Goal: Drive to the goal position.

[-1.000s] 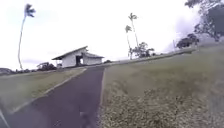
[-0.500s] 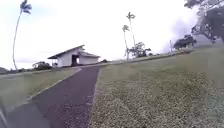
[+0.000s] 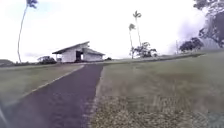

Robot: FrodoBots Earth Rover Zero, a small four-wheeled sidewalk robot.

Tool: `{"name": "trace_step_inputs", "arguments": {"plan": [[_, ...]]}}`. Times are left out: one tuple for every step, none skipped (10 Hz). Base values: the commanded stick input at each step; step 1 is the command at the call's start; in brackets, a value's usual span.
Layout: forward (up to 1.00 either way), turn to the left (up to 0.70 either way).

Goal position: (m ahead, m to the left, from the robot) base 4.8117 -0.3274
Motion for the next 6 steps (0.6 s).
{"name": "trace_step_inputs", "arguments": {"plan": [[0.85, 0.02], [0.85, 0.26], [0.85, 0.33], [0.85, 0.33], [0.85, 0.33], [0.85, 0.33]]}}
